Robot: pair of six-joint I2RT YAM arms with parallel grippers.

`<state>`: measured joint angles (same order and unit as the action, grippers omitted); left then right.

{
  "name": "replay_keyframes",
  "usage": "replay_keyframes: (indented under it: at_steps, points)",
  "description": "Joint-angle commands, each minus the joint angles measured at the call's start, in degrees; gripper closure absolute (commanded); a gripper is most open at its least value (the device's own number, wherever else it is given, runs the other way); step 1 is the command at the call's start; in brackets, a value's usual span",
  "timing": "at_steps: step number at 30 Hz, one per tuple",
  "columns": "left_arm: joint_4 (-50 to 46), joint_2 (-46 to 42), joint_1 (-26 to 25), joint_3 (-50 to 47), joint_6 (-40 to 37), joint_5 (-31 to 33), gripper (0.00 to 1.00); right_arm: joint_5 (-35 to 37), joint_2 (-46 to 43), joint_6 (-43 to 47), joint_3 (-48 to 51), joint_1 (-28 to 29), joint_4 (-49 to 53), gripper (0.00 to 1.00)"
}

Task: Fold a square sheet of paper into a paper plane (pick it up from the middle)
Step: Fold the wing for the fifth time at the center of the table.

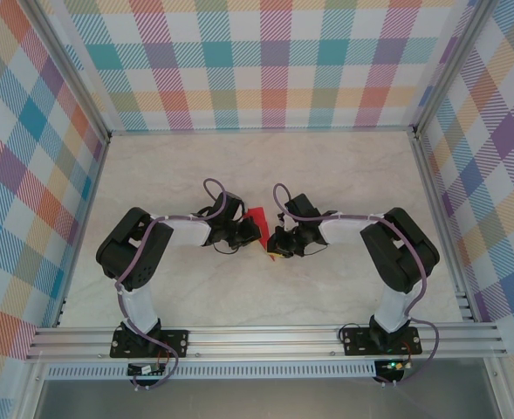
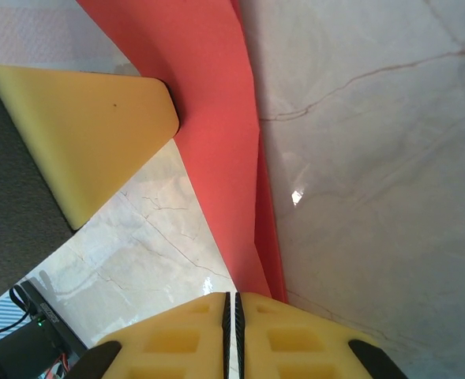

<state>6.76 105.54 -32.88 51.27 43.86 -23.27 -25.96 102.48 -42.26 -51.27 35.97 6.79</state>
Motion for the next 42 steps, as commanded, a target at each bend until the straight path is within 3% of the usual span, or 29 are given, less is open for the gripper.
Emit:
replay_keyframes:
  at_steps: [1, 12, 24, 34, 42]
  points:
    - [-4.8, 2.38, -0.34, -0.08, -0.83, 3.93, 0.93, 0.22, 1.25, 1.73, 0.51, 0.15, 3.31, 0.87]
    - [-4.81, 2.44, -0.34, -0.2, -0.78, 4.24, 0.93, -0.33, 4.0, 2.92, 0.96, 0.24, 4.28, 0.87]
    - [-4.85, 2.57, -0.34, -0.23, -0.72, 4.21, 0.93, -0.67, -0.42, 4.69, 0.2, 1.57, 7.43, 0.88]
    - [-4.84, 2.57, -0.34, -0.21, -0.76, 4.2, 0.93, 5.07, 1.34, 4.24, 1.23, 1.57, 9.51, 0.88]
    - [-4.93, 2.75, -0.34, 0.04, -0.7, 4.35, 0.93, 4.86, 0.17, 4.74, 2.43, 1.6, 11.09, 0.88]
